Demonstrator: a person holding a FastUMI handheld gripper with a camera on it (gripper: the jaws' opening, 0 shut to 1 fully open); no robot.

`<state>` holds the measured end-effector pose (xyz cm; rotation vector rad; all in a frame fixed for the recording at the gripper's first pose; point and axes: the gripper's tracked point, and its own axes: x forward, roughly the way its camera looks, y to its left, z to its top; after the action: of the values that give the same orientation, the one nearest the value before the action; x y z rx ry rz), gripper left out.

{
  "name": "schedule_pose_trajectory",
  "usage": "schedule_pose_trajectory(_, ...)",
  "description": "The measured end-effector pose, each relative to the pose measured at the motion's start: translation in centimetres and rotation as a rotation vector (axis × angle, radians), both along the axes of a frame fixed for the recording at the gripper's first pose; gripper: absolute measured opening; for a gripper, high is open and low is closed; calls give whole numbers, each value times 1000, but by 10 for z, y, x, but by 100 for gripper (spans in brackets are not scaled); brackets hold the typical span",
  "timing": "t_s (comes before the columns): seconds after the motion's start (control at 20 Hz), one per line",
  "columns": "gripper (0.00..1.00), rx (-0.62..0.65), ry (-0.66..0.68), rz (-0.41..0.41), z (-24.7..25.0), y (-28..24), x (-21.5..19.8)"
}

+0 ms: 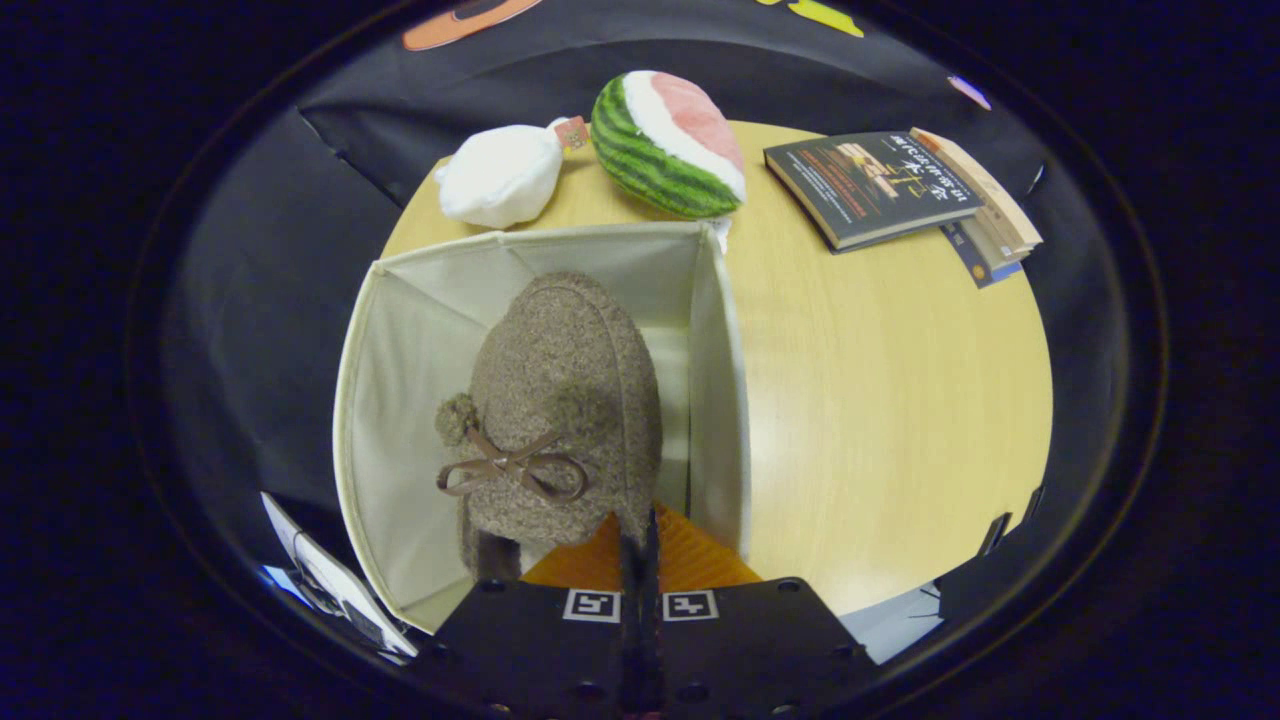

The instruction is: Open the storage box then place both shoes into the box .Put the left shoe in first, then the right shoe, with the right side of both shoes facing outward in a uniform manner.

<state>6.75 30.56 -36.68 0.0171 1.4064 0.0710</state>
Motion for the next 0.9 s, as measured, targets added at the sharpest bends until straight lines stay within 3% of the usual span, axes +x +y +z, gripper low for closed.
schedule_pose_trajectory(0.25, 1, -121, 6, -59, -17, -13, 8)
schedule_pose_trajectory(0.5, 3, -218, 0, -48, -20, -11, 8)
schedule_pose_trajectory(0.8, 13, -149, -15, -52, -15, -3, 9)
schedule_pose_trajectory(0.9, 23, -83, -19, -39, -10, 8, 4)
